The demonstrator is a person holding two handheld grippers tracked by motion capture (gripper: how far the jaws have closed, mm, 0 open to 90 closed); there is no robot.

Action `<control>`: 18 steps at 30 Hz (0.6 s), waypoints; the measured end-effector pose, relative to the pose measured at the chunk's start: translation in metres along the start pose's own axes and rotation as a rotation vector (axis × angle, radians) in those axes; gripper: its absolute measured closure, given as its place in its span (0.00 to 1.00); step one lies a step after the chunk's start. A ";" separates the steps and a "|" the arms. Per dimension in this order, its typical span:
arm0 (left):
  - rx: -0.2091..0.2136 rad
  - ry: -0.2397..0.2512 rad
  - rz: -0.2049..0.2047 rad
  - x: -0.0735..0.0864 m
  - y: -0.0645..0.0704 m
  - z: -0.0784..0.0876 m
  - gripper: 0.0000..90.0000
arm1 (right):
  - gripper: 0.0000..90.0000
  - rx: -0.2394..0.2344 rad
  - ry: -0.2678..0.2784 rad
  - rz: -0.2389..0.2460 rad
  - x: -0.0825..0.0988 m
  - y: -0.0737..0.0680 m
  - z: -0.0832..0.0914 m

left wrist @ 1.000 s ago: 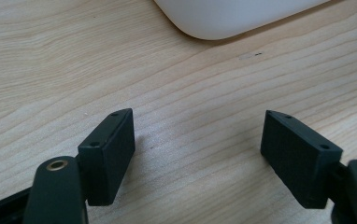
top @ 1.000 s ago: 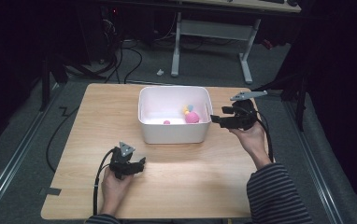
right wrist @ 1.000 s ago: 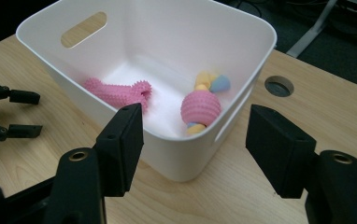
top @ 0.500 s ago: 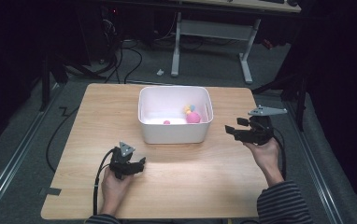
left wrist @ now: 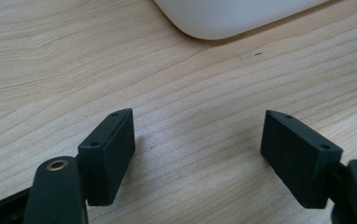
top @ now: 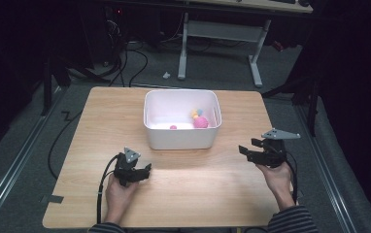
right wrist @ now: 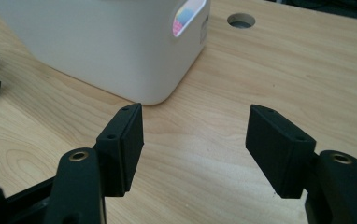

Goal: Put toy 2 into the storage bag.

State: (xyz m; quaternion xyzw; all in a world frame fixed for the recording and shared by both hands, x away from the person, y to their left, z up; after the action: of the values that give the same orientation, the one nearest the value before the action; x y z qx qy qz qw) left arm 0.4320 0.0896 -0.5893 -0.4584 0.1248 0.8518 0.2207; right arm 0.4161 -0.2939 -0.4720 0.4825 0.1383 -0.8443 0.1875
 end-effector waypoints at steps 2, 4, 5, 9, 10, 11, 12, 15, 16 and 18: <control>0.000 0.000 0.000 0.000 0.000 0.000 0.30 | 0.41 0.003 -0.003 -0.011 0.009 0.001 -0.002; 0.000 0.000 0.000 0.000 0.000 0.000 0.29 | 0.41 0.010 -0.012 -0.023 0.020 0.002 -0.004; 0.000 0.000 0.000 0.000 0.000 0.000 0.30 | 0.41 0.013 -0.012 -0.021 0.024 0.003 -0.005; 0.000 0.000 0.000 0.000 0.000 0.000 0.29 | 0.41 0.022 -0.032 -0.045 0.049 0.003 -0.012; 0.000 0.000 0.000 0.000 0.000 0.000 0.29 | 0.41 0.027 -0.039 -0.041 0.055 0.003 -0.014; 0.000 0.000 0.000 0.000 0.000 0.000 0.30 | 0.41 0.034 -0.044 -0.036 0.060 0.003 -0.015; 0.000 0.000 0.000 0.000 0.000 0.000 0.30 | 0.41 0.045 -0.050 -0.037 0.068 0.004 -0.019; -0.001 0.001 0.001 0.000 0.000 0.000 0.30 | 0.41 0.065 -0.064 -0.037 0.082 0.005 -0.024; 0.000 0.000 0.000 0.000 0.000 0.000 0.30 | 0.40 0.077 -0.069 -0.044 0.088 0.005 -0.026; 0.000 0.000 0.000 0.000 0.000 0.000 0.30 | 0.40 0.096 -0.075 -0.042 0.095 0.006 -0.029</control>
State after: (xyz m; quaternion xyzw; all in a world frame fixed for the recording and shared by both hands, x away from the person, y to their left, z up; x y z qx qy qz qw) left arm 0.4319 0.0895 -0.5893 -0.4585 0.1246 0.8518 0.2206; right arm 0.3969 -0.3047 -0.5695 0.4558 0.1006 -0.8713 0.1515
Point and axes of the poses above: each handheld gripper's, and its own axes: z roughly backward along the jaws, x roughly out of its underside, y roughly to its right, the point moved 8 cm from there along -z, roughly forward along the jaws, and after that the axes turned 9 degrees about y, right-handed, at the moved point
